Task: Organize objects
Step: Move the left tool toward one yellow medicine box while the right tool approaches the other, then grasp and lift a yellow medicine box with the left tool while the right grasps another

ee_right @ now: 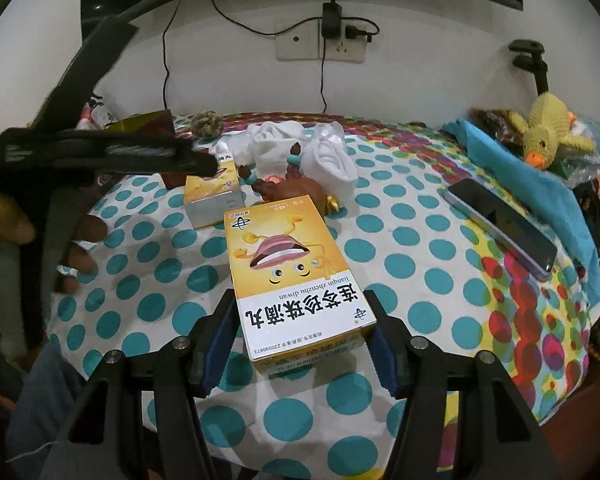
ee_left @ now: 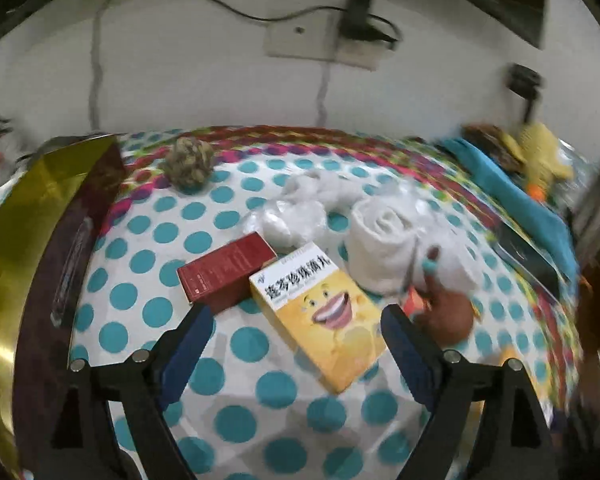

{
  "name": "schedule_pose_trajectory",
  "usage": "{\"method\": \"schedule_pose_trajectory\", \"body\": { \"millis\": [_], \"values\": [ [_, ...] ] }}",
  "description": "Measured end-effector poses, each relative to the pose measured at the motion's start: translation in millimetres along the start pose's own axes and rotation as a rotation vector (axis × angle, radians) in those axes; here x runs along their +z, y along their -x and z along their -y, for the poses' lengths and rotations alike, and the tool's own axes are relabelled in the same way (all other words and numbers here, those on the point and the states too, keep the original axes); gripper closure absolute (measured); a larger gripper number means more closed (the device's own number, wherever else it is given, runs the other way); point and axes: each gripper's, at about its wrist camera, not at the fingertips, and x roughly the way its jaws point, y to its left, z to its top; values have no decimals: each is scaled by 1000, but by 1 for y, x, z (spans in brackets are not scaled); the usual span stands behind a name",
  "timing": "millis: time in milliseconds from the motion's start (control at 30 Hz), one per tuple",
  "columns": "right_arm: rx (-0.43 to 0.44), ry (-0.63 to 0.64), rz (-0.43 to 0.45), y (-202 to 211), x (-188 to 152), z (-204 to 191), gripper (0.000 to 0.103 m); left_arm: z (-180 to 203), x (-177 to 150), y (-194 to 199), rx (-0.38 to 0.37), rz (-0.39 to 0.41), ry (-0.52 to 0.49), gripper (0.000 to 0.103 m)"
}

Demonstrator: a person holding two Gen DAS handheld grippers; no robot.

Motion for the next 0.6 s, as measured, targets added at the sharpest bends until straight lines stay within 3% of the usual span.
{"method": "schedule_pose_trajectory", "body": {
  "millis": [33, 133, 367, 400, 433, 467, 533, 600],
  "values": [
    [2, -5, -1, 0, -1, 1, 45, 3, 0, -4, 49, -20, 13, 15],
    [9, -18, -9, 1, -4, 5, 45, 11, 6, -15, 88, -8, 68, 13],
    [-1, -25, 15, 11, -3, 14, 45, 22, 1, -44, 185, -106, 136, 13],
    [-2, -22, 16, 12, -3, 14, 45, 23, -2, -43, 199, -65, 118, 15],
    [-5, -19, 15, 13, -3, 14, 45, 23, -4, -43, 206, -61, 114, 21],
    [-5, -19, 18, 14, -3, 14, 45, 21, -6, -39, 221, -47, 109, 51],
    [-6, -15, 29, 16, -3, 14, 45, 19, -7, -34, 266, -40, 82, 51],
    [-16, -7, 18, 11, -3, 13, 45, 10, -9, -29, 237, -51, 66, 51]
  ]
}}
